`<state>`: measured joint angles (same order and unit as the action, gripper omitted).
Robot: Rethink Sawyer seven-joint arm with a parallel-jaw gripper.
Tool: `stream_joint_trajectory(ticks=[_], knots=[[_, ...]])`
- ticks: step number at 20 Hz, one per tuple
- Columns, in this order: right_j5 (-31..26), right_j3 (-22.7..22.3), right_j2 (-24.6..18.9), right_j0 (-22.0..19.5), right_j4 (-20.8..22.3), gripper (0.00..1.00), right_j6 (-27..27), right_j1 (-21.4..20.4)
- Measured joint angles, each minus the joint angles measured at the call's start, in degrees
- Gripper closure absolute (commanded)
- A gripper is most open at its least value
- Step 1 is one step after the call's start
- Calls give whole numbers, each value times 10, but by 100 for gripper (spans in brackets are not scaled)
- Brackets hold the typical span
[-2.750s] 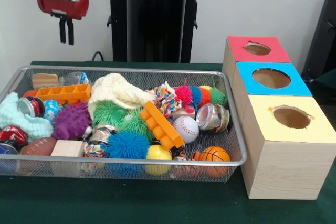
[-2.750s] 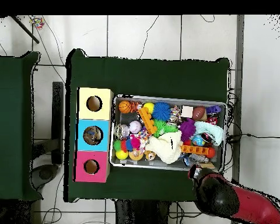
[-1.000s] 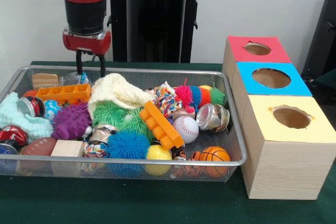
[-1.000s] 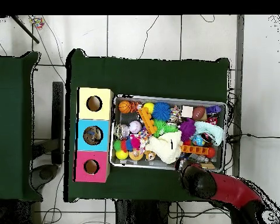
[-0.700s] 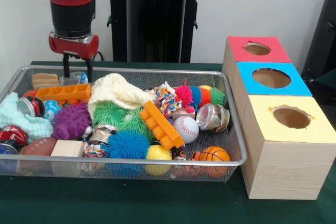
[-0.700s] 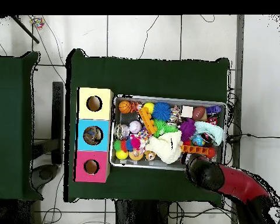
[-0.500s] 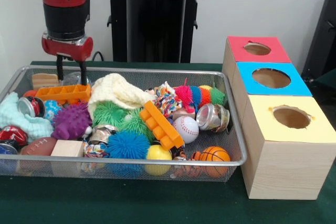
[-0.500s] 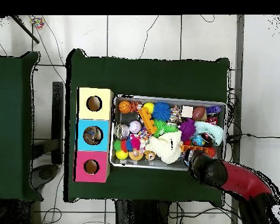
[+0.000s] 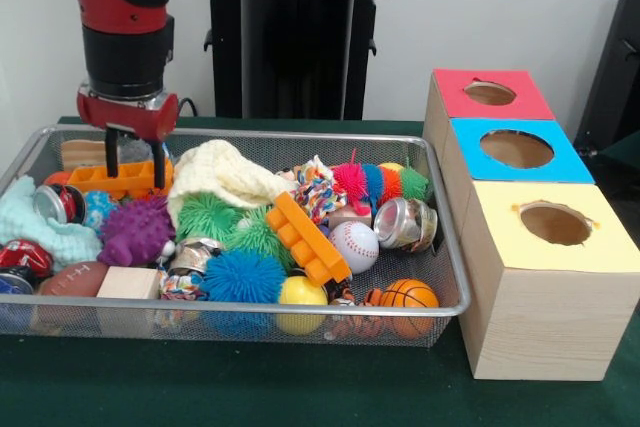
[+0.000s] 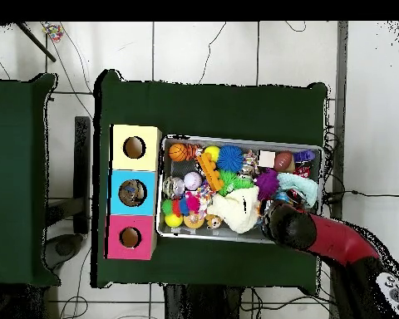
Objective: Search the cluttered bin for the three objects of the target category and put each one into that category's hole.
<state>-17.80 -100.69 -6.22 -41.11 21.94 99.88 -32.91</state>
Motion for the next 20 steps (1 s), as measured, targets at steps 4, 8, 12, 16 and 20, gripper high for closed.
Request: stream_joint_trajectory(ticks=[4,8,12,16,20], knots=[[26,1,27,18,-43,0,11,30],[66,0,55,14,-80,0,34,54],[104,-8,77,-13,-111,0,59,65],[123,-29,84,-57,-132,0,76,62],[143,-53,98,-83,-163,0,89,55]])
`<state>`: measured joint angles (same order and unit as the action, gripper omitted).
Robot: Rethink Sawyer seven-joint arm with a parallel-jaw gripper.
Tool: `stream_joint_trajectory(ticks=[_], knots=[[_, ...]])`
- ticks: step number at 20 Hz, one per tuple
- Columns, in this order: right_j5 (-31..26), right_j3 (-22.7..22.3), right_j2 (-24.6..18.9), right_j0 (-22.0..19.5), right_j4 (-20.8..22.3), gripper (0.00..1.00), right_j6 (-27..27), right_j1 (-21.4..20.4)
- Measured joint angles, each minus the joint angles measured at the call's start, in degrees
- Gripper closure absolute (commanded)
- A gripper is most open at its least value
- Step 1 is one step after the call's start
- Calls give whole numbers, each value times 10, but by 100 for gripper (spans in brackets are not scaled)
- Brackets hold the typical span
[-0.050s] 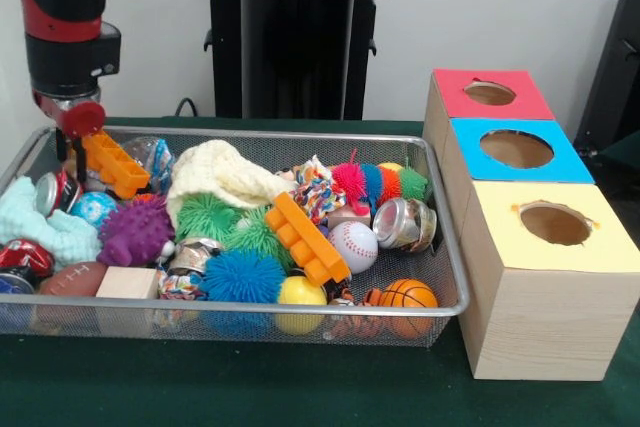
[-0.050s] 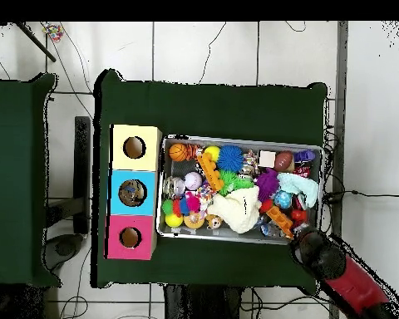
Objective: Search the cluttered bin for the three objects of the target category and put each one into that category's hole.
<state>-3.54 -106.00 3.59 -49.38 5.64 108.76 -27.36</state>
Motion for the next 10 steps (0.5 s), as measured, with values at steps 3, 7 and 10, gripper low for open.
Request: stream_joint_trajectory(ticks=[3,7,10], knots=[[18,-13,5,-1,-23,0,10,-4],[51,-33,11,5,-55,0,29,-6],[74,-44,17,11,-76,0,43,-6]])
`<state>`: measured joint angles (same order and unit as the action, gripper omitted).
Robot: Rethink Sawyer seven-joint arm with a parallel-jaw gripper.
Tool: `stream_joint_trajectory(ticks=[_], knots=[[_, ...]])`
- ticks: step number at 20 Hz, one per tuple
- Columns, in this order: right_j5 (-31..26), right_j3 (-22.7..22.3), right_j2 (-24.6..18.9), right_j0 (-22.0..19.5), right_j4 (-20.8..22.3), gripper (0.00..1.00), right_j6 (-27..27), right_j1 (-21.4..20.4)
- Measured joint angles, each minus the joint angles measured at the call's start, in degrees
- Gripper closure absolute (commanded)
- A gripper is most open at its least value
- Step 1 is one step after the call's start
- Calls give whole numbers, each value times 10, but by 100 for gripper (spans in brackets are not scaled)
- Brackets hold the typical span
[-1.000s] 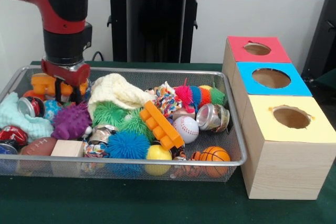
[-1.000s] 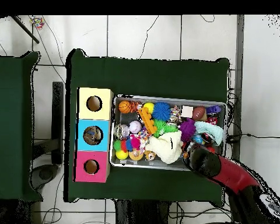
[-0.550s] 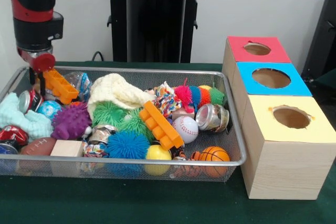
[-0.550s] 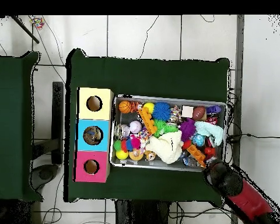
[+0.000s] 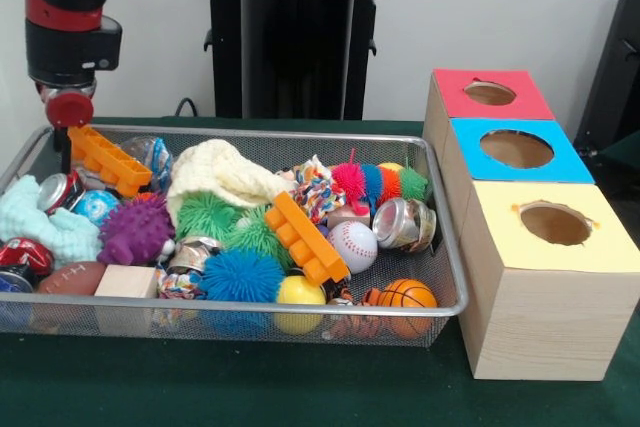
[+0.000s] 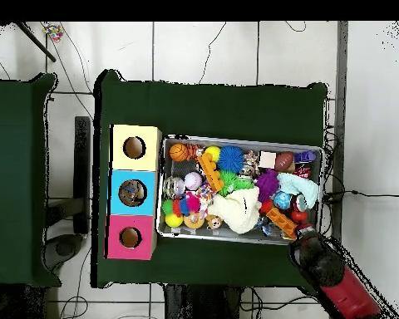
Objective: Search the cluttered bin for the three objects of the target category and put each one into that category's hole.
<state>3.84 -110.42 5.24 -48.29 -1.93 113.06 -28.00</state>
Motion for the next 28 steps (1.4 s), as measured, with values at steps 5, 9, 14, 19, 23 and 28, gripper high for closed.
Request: stream_joint_trajectory(ticks=[5,9,14,19,23,28], knots=[[25,-13,9,12,-34,0,18,0],[34,-20,10,15,-63,0,26,0],[41,-31,11,23,-105,0,43,1],[58,-41,14,32,-142,0,59,2],[79,-50,11,32,-156,0,73,2],[100,-59,7,30,-157,0,88,2]])
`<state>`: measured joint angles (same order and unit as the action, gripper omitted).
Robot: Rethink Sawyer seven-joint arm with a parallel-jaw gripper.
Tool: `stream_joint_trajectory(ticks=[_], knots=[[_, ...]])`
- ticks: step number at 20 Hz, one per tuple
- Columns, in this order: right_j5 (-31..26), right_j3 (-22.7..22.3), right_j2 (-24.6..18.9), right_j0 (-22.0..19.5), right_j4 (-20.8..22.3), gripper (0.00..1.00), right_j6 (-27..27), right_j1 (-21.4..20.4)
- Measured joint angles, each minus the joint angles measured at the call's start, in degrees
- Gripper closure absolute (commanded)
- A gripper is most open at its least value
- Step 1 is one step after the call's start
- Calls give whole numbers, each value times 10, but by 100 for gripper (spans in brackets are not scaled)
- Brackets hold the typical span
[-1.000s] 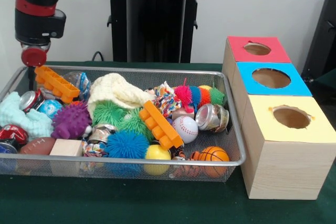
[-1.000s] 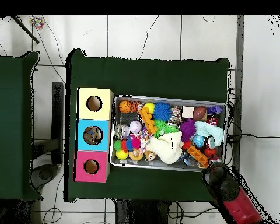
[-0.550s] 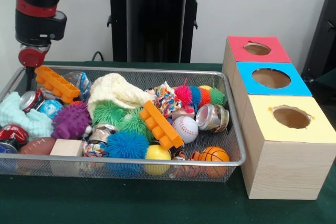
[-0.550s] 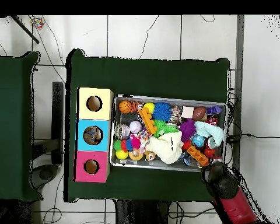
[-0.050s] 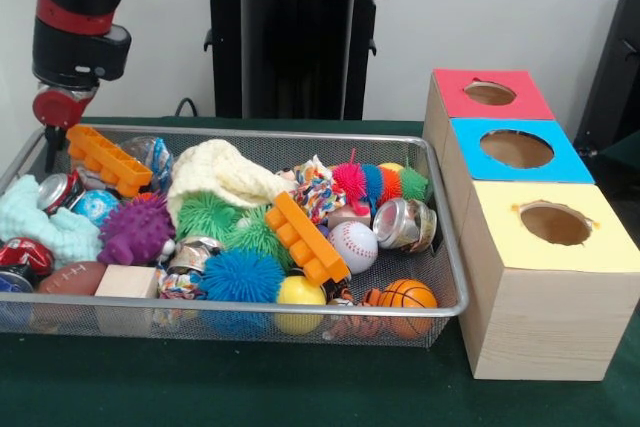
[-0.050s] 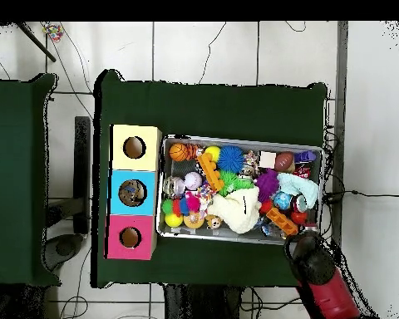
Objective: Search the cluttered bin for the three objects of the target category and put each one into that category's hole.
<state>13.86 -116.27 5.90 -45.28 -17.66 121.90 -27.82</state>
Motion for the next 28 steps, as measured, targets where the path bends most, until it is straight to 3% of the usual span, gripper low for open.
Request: stream_joint_trajectory(ticks=[28], knots=[[14,-60,-33,48,-3,0,8,-8]])
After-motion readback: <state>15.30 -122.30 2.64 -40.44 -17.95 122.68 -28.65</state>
